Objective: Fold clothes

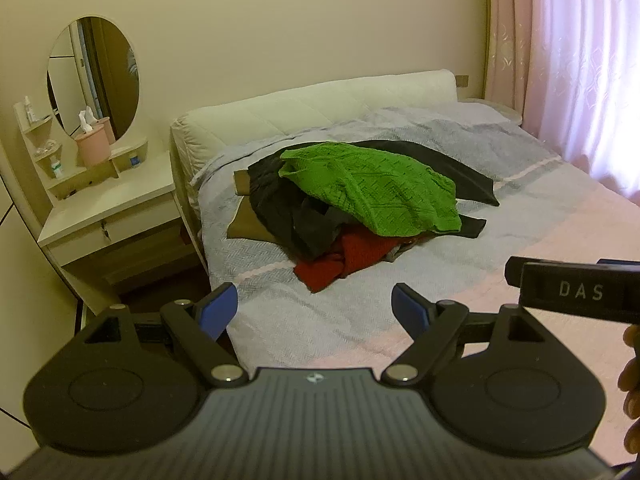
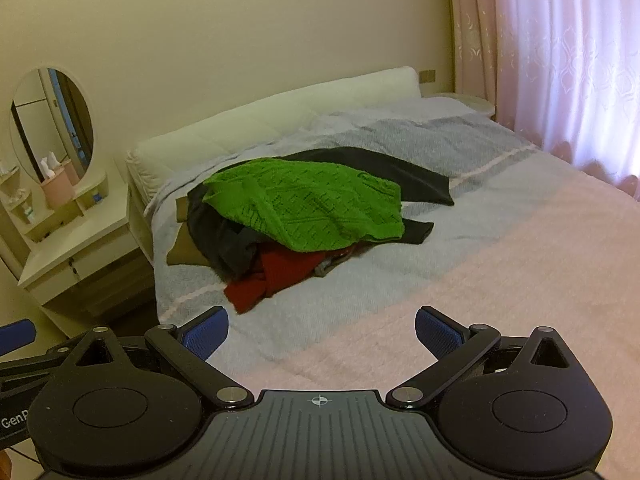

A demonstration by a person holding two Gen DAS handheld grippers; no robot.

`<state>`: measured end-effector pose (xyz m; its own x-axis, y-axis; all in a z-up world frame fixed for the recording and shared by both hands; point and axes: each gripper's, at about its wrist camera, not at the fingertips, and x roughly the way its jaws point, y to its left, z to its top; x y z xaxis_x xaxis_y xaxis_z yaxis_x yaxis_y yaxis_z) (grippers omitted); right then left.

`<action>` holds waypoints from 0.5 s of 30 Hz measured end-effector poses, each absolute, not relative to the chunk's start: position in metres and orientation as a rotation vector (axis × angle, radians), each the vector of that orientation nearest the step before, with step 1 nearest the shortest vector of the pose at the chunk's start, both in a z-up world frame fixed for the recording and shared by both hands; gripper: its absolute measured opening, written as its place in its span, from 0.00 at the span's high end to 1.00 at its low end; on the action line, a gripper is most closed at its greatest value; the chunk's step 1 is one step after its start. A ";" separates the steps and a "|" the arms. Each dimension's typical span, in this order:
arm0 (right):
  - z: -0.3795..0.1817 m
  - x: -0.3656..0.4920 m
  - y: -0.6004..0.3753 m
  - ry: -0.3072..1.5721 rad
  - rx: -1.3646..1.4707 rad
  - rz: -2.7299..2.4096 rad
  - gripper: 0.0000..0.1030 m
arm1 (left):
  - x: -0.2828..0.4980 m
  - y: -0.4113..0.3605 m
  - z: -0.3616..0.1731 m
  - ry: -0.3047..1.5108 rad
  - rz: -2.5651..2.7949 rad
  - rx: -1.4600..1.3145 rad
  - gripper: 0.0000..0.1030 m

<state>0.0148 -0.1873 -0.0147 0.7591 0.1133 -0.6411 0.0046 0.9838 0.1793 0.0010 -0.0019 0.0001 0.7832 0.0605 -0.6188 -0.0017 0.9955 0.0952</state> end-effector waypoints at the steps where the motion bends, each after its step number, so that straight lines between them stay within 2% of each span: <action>1: -0.015 0.015 -0.187 0.708 0.175 0.059 0.01 | 0.002 -0.003 0.000 0.670 0.034 0.091 0.21; 15: -0.025 0.022 -0.186 0.717 0.188 0.049 0.01 | -0.014 0.010 -0.006 0.668 0.020 0.094 0.21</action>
